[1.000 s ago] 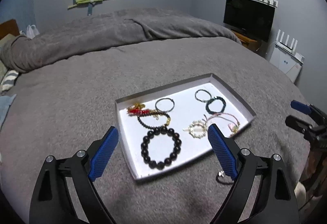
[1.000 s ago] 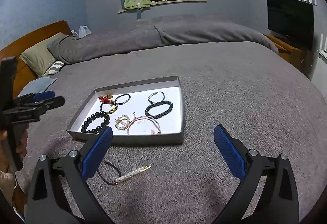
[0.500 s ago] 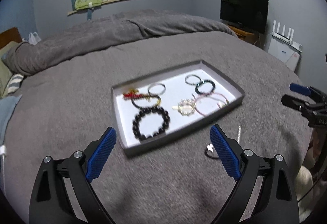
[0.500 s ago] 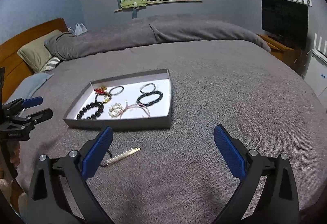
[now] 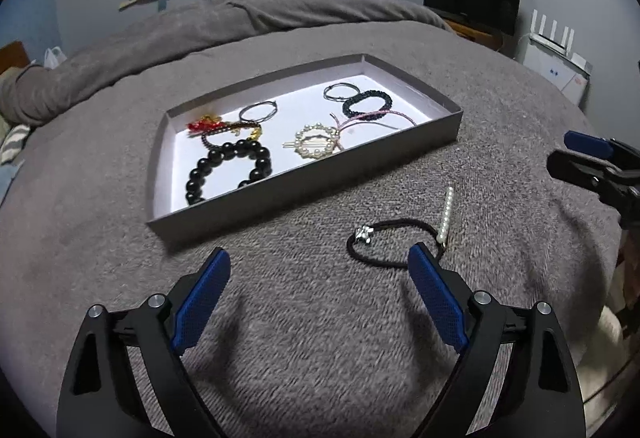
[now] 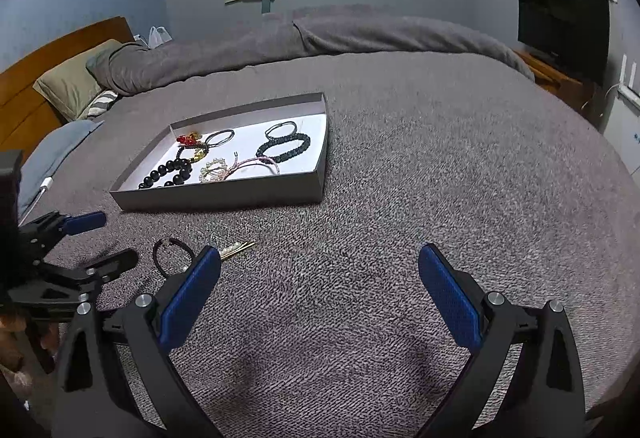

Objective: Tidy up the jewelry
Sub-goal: 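Grasp the black hair tie with the left tool while the right tool grasps the pearl hair clip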

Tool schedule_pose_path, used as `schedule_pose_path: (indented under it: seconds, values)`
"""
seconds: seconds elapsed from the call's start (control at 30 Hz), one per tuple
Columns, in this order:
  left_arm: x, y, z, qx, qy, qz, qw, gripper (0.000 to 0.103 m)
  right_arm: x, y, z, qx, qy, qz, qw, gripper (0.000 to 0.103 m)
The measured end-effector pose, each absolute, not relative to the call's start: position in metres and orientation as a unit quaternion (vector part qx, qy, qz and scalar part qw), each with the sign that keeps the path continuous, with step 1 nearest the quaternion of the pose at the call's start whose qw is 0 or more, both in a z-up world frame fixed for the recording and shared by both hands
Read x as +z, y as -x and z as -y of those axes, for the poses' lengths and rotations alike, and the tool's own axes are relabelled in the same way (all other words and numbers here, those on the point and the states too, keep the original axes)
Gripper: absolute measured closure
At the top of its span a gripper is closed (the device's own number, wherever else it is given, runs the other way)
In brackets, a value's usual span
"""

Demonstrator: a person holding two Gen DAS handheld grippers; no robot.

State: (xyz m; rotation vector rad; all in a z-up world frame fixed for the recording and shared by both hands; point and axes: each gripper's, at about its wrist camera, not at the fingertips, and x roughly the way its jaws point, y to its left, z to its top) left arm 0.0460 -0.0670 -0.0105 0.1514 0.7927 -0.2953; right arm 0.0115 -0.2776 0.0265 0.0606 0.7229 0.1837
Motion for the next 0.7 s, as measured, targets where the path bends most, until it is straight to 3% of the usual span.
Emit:
schedule_pose_path:
  seconds: [0.07,0.13,0.37,0.43,0.47,0.7]
  values:
    - [-0.012,-0.051,0.07,-0.147,-0.068,-0.386,0.908,0.023,0.025,-0.011,0.276,0.096,-0.025,-0.354,0.93,0.005]
    - [-0.016,-0.058,0.074,-0.154,-0.068,-0.4,0.901,0.043,0.023,-0.011,0.274,0.104,-0.025,-0.357,0.928,0.005]
    - [-0.034,-0.067,0.083,-0.175,-0.081,-0.419,0.887,0.063,0.013,-0.015,0.27,0.112,-0.03,-0.371,0.921,0.005]
    - [-0.035,-0.065,0.084,-0.192,-0.08,-0.42,0.883,0.084,0.012,-0.015,0.267,0.115,-0.028,-0.372,0.921,0.005]
    - [-0.035,-0.065,0.085,-0.199,-0.081,-0.421,0.881,0.09,0.011,-0.016,0.266,0.116,-0.027,-0.372,0.92,0.005]
    - [-0.021,-0.051,0.067,-0.198,-0.071,-0.401,0.892,0.09,0.004,-0.021,0.252,0.135,-0.036,-0.384,0.913,0.006]
